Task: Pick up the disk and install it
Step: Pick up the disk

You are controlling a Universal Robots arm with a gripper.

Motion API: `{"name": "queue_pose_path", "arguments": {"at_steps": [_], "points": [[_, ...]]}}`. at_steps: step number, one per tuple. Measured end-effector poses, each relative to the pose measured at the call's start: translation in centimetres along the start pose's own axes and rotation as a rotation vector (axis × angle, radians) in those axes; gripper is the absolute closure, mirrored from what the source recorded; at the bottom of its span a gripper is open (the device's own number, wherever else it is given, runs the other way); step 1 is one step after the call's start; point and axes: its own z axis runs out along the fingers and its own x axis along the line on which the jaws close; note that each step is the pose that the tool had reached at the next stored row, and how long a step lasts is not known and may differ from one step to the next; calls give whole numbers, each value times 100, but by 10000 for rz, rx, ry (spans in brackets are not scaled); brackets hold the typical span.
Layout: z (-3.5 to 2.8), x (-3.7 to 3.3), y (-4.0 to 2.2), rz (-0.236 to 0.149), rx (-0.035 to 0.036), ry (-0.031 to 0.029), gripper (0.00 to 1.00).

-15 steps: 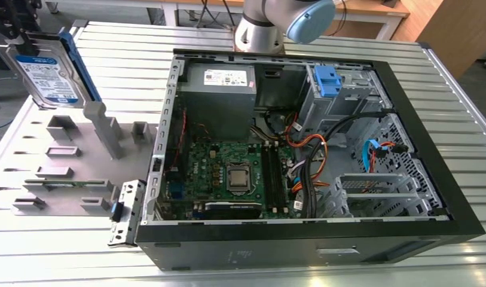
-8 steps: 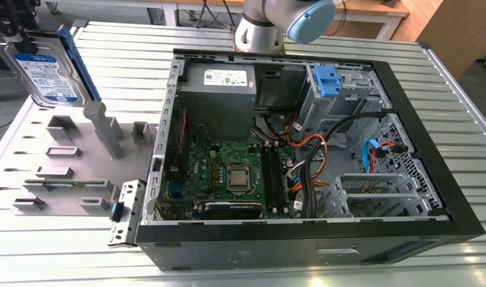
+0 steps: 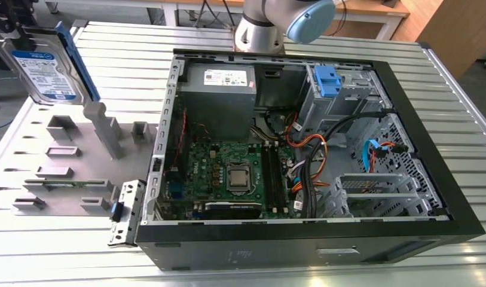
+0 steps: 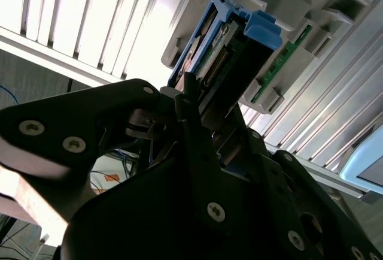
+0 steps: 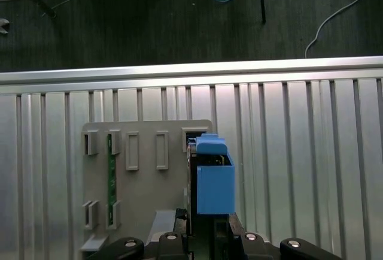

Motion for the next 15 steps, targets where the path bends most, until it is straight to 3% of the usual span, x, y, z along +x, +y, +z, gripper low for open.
{"name": "queue_pose_path", "arguments": {"at_steps": [15], "points": [[-178,-4,5,0,1,0,65]]}}
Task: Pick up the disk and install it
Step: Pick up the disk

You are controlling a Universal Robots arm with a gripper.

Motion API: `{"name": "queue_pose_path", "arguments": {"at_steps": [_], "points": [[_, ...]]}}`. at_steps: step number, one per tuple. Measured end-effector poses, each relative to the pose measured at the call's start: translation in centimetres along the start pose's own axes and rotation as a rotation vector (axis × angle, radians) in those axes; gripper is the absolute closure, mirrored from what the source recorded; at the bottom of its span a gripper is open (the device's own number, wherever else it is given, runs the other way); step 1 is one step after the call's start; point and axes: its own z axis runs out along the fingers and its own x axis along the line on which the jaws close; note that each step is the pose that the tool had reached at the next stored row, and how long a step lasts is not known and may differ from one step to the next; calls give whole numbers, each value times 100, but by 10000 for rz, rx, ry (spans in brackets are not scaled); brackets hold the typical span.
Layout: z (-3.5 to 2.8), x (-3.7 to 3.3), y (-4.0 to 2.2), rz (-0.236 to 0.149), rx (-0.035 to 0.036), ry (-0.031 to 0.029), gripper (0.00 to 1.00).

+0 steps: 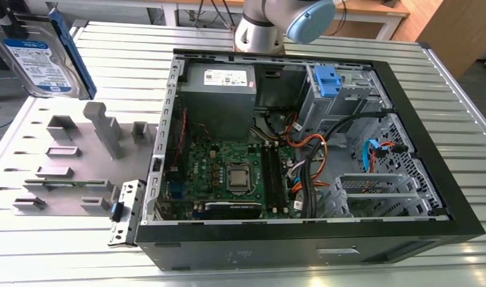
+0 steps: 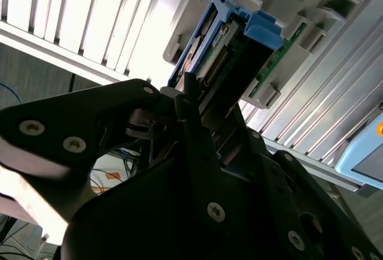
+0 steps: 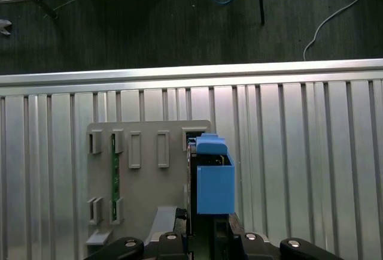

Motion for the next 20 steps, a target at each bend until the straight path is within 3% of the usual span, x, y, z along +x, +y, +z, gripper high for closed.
{"name": "queue_pose_path", "arguments": {"at_steps": [20], "points": [[-256,-4,7,0,0,0,65]]}}
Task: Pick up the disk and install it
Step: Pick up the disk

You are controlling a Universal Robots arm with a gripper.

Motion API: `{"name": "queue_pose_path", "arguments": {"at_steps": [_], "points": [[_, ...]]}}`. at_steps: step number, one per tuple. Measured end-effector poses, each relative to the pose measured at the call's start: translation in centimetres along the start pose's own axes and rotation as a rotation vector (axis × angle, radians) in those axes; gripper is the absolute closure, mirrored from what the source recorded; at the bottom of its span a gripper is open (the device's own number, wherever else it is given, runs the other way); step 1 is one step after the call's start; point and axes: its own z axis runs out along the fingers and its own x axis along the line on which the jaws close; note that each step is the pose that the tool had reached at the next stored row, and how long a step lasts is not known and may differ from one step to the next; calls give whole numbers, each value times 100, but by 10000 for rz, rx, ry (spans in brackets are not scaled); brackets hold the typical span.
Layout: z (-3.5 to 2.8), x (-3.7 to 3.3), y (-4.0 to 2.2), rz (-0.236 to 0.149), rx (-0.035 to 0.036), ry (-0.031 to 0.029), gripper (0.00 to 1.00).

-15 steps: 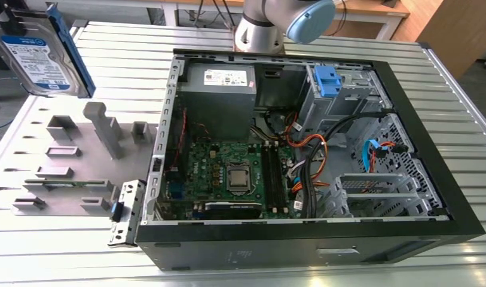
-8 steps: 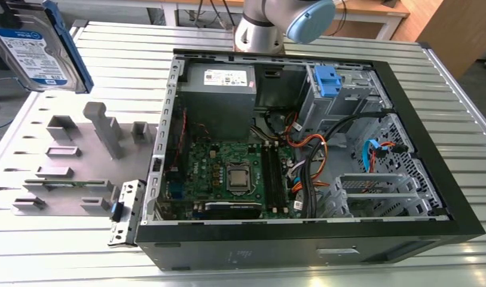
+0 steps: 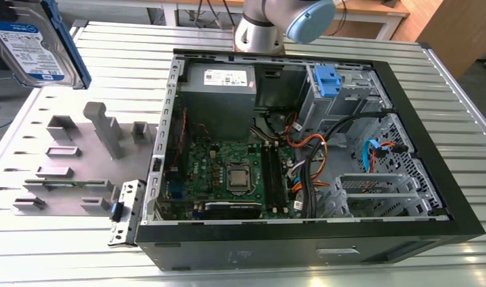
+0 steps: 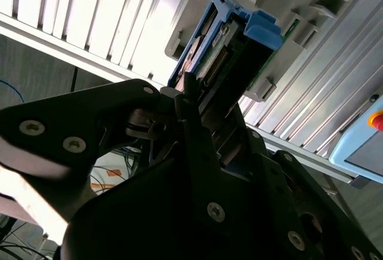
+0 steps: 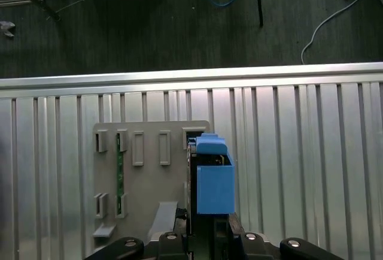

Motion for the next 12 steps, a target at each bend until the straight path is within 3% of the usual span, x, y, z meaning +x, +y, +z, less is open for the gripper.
{"name": "queue_pose_path", "arguments": {"at_steps": [12], "points": [[-143,-3,4,0,0,0,65]]}}
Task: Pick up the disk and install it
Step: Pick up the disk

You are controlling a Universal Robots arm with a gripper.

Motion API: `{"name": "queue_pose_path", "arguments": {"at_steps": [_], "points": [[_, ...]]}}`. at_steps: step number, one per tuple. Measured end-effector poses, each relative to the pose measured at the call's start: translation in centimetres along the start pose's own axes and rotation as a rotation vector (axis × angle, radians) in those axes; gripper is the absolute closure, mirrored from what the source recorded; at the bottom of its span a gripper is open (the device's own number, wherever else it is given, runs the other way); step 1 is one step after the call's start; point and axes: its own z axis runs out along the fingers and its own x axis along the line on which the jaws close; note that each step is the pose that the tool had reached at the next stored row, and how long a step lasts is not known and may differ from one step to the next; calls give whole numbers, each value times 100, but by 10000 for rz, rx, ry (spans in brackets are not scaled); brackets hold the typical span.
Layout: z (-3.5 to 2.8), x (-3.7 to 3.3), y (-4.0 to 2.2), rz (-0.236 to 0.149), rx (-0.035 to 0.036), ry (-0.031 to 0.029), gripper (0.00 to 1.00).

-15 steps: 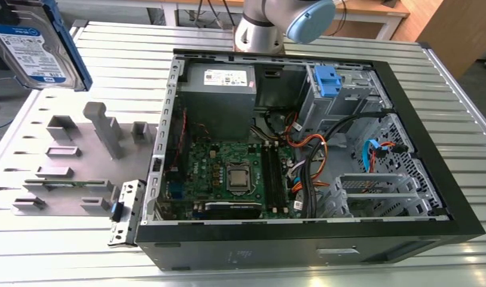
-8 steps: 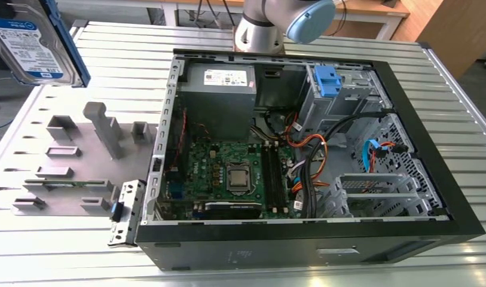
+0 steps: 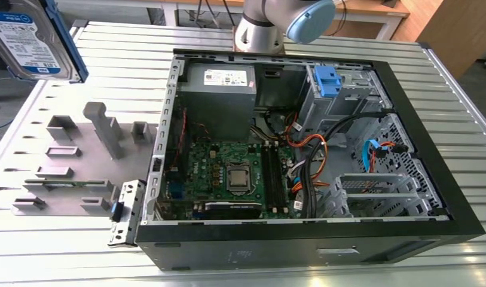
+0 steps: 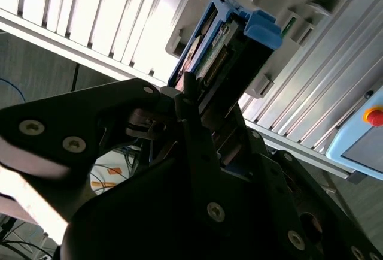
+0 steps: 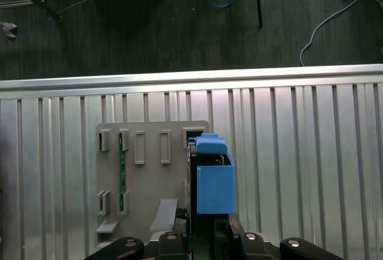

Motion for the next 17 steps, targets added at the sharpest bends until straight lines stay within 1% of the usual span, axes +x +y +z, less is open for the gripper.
{"name": "queue_pose_path", "arguments": {"at_steps": [17], "points": [[-211,-6,6,0,1,0,65]]}}
